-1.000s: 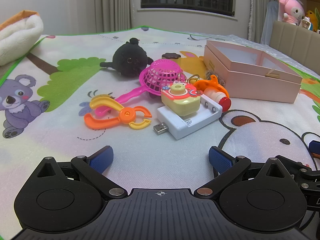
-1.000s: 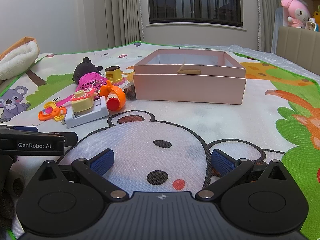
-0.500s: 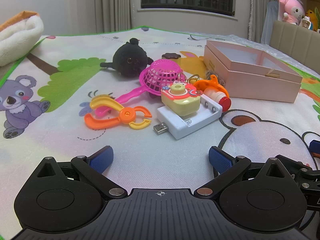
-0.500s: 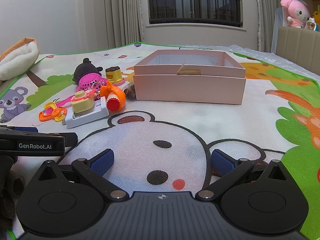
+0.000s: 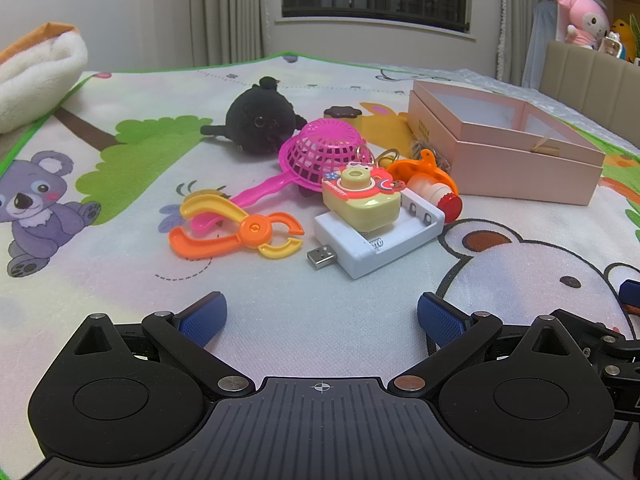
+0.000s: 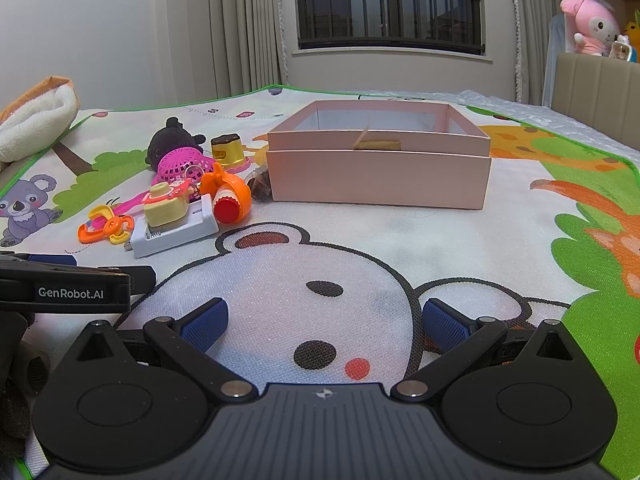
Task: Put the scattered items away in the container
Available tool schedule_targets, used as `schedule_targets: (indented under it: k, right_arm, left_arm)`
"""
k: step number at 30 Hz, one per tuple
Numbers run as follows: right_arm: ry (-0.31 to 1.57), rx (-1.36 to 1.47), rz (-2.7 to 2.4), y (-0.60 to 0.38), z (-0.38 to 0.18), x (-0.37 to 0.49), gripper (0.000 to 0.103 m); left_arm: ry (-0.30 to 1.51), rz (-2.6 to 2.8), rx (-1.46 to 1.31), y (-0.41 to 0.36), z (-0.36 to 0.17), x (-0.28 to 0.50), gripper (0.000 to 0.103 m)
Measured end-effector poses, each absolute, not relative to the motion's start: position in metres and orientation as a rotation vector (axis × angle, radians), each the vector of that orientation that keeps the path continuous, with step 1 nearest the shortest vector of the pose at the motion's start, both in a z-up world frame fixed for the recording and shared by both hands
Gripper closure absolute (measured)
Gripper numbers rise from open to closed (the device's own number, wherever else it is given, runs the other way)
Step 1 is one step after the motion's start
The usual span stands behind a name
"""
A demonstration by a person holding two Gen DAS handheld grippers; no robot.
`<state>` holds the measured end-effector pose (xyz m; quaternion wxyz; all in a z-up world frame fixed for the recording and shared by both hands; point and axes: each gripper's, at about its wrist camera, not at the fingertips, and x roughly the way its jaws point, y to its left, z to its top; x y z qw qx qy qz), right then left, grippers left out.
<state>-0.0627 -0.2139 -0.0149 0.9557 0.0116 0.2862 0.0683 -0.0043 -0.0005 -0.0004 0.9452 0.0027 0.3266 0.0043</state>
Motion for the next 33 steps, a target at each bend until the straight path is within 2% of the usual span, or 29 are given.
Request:
schedule_targets:
  k: [11,18,33]
  right_arm:
    - [0.629,-0.02,0.137,-0.208,-0.011,-0.055,0.0]
    - [0.697,-0.042,0.209,-0.215,-0.009,-0.05,0.0]
    - [0.773,-0.097,0.268,-0.21,0.005,-0.04,0.0]
  left_arm:
    - [0.678,-0.036,0.028,-0.005,0.007,-0.008,0.0]
    - [0.596,-0.083,0.066,-0.005,0.021,-0.028,0.0]
    - [0.528,-0.069,0.065,0.045,0.036,-0.022,0.0]
